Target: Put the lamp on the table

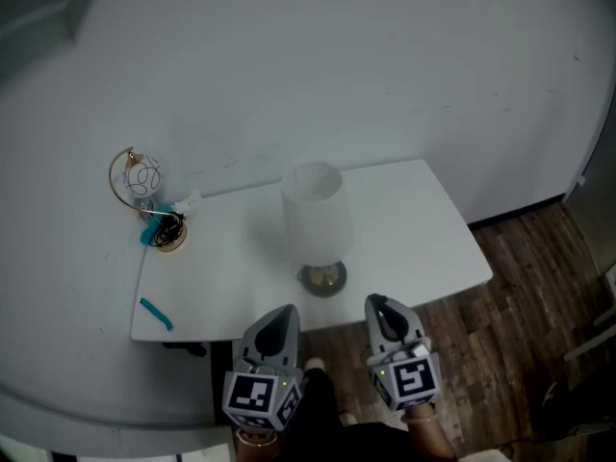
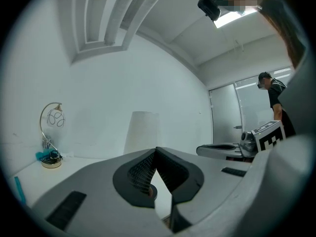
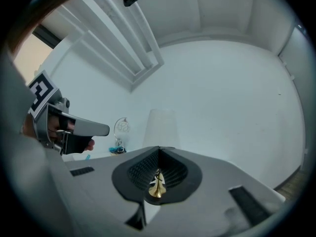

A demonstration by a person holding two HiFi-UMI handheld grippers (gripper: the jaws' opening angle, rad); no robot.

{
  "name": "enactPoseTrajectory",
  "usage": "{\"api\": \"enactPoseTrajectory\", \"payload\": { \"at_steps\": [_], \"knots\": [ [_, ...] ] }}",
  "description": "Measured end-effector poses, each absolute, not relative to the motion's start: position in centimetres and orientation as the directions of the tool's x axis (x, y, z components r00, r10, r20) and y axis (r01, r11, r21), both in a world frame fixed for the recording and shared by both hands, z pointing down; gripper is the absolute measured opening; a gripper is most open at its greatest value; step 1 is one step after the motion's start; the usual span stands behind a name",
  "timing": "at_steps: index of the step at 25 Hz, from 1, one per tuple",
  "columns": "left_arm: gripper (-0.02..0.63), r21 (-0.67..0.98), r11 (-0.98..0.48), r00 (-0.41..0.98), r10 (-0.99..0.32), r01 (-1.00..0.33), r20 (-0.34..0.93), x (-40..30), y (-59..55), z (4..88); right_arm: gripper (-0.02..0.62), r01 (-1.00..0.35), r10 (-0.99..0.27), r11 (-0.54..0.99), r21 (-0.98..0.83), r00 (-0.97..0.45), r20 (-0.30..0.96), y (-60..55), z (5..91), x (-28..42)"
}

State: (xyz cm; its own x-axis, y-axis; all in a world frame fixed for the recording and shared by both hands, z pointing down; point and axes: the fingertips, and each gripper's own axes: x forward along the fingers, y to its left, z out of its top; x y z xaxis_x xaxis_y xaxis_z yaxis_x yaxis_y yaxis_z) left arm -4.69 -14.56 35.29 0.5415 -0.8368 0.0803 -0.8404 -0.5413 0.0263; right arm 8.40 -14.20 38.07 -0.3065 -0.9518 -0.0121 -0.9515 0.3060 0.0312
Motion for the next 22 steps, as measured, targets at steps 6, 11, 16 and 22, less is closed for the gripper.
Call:
{"api": "enactPoseTrajectory", "payload": {
  "at_steps": [6,11,16,22],
  "knots": [
    [-0.006,0.023,-0.543,0.543,-0.837,-0.839,0.066,-3.9,-12.3,33.9,-0.002,-0.957,-0.957,0.287,0.044,-0.288,-0.018,-11.8,36.8,9.2],
    [-0.006,0.017,-0.542,0.542,-0.839,-0.840,0.048,-3.6,-10.3,33.2,-0.002,-0.956,-0.960,0.279,0.087,-0.281,-0.003,-10.1,36.7,9.6],
    [-0.006,0.003,-0.562,0.560,-0.825,-0.827,0.080,-2.6,-7.8,33.5,-0.003,-0.951,-0.956,0.291,0.101,-0.294,-0.014,-8.5,36.4,9.3],
    [-0.006,0.006,-0.562,0.561,-0.824,-0.827,0.079,-2.7,-6.3,32.8,-0.003,-0.954,-0.955,0.290,0.069,-0.293,-0.037,-8.1,36.3,9.4]
  ]
}}
